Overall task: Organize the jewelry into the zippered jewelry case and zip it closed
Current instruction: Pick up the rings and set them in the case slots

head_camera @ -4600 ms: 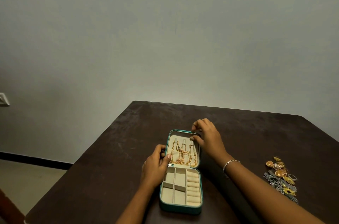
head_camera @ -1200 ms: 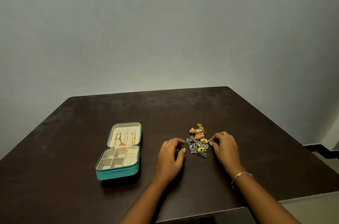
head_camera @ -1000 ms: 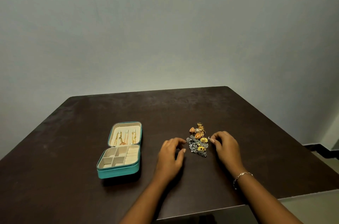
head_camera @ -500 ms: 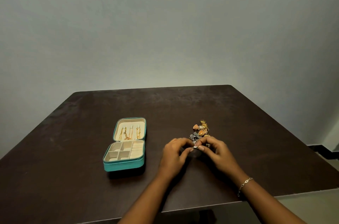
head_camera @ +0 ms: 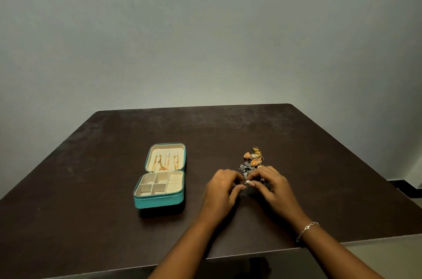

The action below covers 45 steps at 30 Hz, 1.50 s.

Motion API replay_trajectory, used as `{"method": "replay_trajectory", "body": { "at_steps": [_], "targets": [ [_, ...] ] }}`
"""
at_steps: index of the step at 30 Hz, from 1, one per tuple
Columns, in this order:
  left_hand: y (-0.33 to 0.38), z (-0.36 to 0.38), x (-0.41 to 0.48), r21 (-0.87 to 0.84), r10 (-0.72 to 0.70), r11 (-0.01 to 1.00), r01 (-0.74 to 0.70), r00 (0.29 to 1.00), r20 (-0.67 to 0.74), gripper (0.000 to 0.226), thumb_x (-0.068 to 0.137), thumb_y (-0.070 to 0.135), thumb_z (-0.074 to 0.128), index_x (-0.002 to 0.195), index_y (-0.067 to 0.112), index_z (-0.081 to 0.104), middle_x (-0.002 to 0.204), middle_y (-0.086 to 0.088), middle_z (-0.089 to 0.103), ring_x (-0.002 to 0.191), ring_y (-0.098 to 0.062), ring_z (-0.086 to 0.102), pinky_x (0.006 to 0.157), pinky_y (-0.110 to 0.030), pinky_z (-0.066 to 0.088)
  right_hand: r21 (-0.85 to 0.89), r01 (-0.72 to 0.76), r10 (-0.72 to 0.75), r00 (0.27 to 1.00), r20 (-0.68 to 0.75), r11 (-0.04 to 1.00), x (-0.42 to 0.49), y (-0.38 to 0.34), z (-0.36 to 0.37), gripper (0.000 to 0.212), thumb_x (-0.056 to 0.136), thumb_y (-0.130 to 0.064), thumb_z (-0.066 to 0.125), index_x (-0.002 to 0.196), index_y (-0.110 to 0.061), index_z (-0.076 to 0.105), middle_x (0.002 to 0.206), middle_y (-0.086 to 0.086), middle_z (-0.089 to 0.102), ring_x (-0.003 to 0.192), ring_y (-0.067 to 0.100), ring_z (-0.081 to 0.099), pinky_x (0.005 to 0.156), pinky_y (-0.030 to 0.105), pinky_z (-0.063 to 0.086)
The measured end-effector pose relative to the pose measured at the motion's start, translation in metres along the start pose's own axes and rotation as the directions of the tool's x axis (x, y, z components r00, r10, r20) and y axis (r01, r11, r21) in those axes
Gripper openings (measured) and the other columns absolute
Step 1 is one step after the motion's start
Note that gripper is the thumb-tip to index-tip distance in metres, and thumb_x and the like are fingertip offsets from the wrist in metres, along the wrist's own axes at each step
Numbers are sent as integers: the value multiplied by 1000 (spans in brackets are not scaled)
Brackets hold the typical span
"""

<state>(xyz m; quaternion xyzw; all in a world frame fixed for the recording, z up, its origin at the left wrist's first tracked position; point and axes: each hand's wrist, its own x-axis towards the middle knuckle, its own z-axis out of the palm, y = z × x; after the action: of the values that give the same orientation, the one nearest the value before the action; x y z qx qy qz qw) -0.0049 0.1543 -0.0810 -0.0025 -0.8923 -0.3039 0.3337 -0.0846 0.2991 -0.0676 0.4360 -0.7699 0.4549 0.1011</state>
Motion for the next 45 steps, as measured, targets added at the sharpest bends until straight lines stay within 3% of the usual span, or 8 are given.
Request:
{"method": "replay_trajectory", "body": {
  "at_steps": [7,11,14,17,21,24,27,45],
  "targets": [
    [8,-50,-26,267,186,954,-135,967,-173,14,86,25,50,93,17,58,85,-1,61,87,-11,48,75,-24,40,9,-1,0,1000,18,1000,1,-1,-2,12,80,-34,57,78,-25,65,80,-13,61,84,3,53,70,14,40],
    [0,-90,-34,340,57,937,82,924,-379,21,85,27,46,85,14,63,84,-1,64,92,-15,48,78,-27,35,-26,29,-28,999,42,999,-1,0,-3,17,79,-37,55,79,-23,66,84,-12,62,83,3,53,69,16,42],
    [-16,-111,-41,277,-169,905,323,870,-464,33,82,34,40,88,11,64,92,-6,66,102,-20,50,79,-35,36,-56,20,-18,999,48,998,-1,0,-1,10,79,-15,68,79,-25,66,85,-13,62,84,4,53,70,20,43],
    [-31,-118,-52,266,-282,877,401,876,-392,47,80,41,36,100,9,63,104,-9,65,113,-31,53,90,-43,40,-20,-8,9,999,32,1000,0,-13,8,16,78,-7,70,78,-22,68,80,-10,63,84,5,54,69,16,42],
    [-38,-118,-60,199,-386,873,446,880,-277,49,80,37,39,116,9,57,122,-6,58,126,-24,43,103,-36,31,85,-3,0,1000,32,996,18,-43,32,3,75,-33,65,74,-30,65,79,-11,66,80,6,55,67,11,38],
    [-39,-116,-65,177,-406,879,442,890,-207,44,83,26,48,124,11,52,131,-4,52,130,-19,38,108,-36,28,92,-18,11,997,75,996,34,-57,52,20,78,-14,70,74,-32,64,75,-13,64,80,4,52,64,9,36],
    [-39,-112,-71,160,-442,873,461,886,-143,47,87,26,48,132,14,44,141,-1,42,136,-15,30,112,-33,24,79,-35,25,992,125,996,48,-70,69,12,77,-11,70,77,-23,69,74,-15,61,78,5,52,63,9,36],
    [-48,-110,-74,80,-404,906,416,905,-134,54,77,27,39,130,19,48,139,3,45,135,-7,23,113,-33,25,1,-115,109,951,288,993,71,-82,113,7,74,-11,72,79,-16,72,79,-7,58,85,11,49,68,15,37]
  ]
}}
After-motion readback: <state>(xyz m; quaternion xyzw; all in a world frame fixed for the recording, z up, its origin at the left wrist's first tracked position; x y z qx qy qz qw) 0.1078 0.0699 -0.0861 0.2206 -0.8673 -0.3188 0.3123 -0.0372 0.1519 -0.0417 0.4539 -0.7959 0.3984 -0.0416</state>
